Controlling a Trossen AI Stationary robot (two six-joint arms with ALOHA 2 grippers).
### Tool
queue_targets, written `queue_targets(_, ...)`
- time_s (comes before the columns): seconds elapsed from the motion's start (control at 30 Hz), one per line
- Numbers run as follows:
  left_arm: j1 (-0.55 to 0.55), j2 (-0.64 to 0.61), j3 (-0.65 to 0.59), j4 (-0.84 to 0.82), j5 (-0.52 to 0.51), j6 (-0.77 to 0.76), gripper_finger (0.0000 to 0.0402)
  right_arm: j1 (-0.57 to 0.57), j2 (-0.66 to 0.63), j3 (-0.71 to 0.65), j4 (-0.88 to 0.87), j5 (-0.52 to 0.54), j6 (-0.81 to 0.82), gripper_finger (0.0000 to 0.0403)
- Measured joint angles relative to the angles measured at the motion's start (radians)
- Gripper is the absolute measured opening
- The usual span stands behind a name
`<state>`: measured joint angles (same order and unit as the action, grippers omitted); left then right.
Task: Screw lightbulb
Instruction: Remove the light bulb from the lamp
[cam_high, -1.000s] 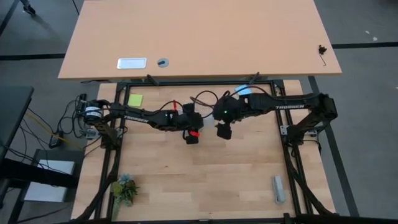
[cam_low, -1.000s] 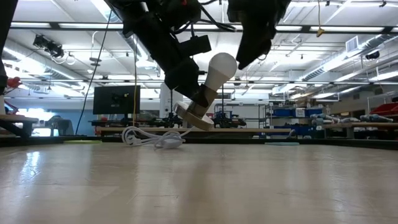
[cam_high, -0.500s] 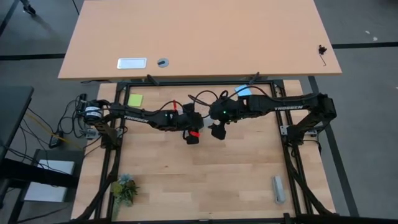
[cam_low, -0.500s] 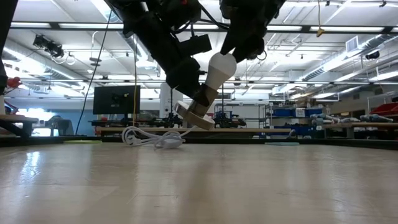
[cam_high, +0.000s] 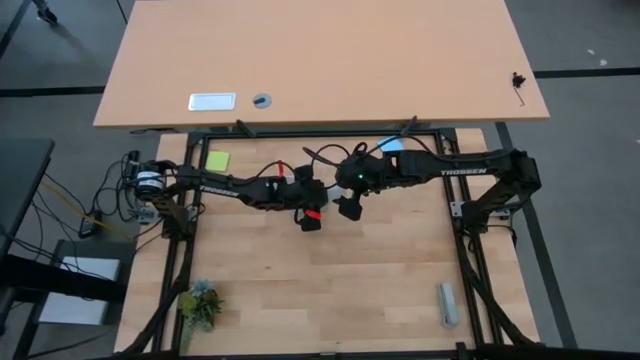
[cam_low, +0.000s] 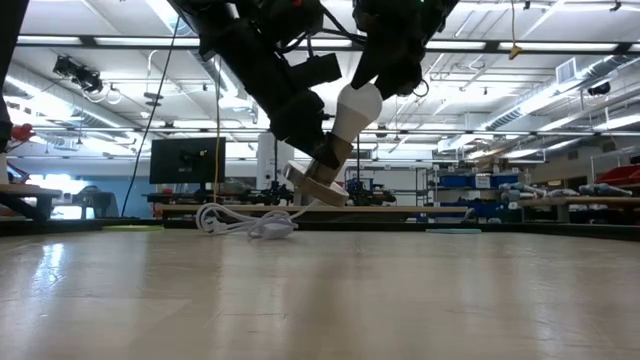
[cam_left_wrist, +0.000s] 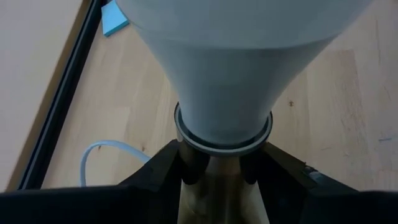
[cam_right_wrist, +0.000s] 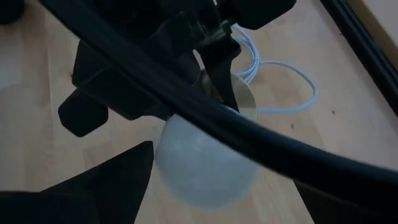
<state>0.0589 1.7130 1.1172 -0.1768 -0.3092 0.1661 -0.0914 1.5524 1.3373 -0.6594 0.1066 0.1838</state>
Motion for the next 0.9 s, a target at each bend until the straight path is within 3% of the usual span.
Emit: queue_targets(0.9,0.0,0.0,0.044,0.024,0.053,-0.009,0.0162,0.0,0.0,0.002,0.011,-0.007,-0.004,0.0368)
